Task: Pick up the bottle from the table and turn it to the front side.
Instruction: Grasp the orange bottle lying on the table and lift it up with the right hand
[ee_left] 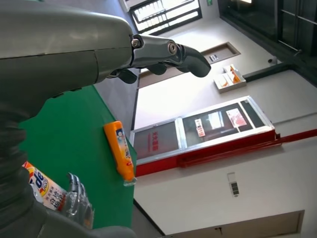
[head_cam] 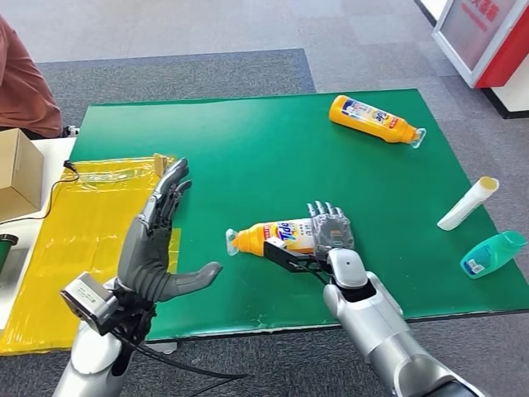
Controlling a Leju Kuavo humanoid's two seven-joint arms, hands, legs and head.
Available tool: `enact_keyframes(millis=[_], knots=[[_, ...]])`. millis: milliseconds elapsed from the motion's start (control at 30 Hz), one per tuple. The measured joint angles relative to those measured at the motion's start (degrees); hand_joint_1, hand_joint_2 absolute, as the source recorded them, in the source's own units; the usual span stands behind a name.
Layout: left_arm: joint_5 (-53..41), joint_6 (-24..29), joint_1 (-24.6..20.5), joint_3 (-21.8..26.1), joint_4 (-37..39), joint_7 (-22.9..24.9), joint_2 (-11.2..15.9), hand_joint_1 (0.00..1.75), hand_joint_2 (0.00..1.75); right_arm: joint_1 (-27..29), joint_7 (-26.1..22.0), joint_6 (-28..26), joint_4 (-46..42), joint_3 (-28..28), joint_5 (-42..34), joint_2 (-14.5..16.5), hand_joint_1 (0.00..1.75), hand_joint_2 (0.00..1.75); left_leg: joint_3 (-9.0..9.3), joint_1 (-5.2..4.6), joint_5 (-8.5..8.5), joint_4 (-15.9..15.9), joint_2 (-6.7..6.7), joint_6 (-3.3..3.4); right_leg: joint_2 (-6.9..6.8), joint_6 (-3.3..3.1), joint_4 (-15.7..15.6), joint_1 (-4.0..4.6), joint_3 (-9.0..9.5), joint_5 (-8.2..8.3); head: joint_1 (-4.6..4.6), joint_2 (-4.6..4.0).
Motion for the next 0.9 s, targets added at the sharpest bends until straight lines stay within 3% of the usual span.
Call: enact_keyframes(millis=[367, 567, 700, 900], knots=[[0.4, -0.1, -0.7, -0.7, 1.2, 0.0, 0.0, 0.0, 1.75, -2.3, 0.1, 0.1, 4.1, 0.7, 0.4, 0.0, 0.0, 1.75, 0.0, 0.0, 0.0, 0.0, 0.0, 0.01, 0.0, 0.0, 0.0, 0.0, 0.0, 0.0, -0.01, 0.0], [1.4, -0.1, -1.4, -0.8, 1.6, -0.4, 0.1, 0.0, 1.75, -4.7, 1.3, 0.9, 7.3, 2.4, 5.6, 0.0, 0.0, 1.75, 0.01, 0.0, 0.04, 0.0, 0.0, 0.03, 0.0, 0.01, 0.0, 0.0, 0.01, 0.06, 0.0, 0.0], [3.4, 0.0, -1.6, -0.7, 1.6, -1.1, 0.2, 0.0, 1.75, -6.6, 0.3, 1.5, 10.0, 3.6, 7.1, -0.2, 1.7, 1.75, 0.01, 0.0, 0.07, 0.0, 0.0, 0.03, 0.0, 0.0, 0.0, 0.0, 0.02, 0.08, 0.0, 0.0], [3.9, -0.2, -1.6, -0.6, 1.6, -1.1, 0.6, 0.0, 1.75, -7.5, -0.9, 1.4, 12.0, 4.8, 7.3, -0.3, 1.75, 1.75, 0.01, 0.0, 0.07, 0.0, 0.0, 0.03, 0.0, 0.0, 0.0, 0.0, 0.02, 0.09, 0.0, 0.0]])
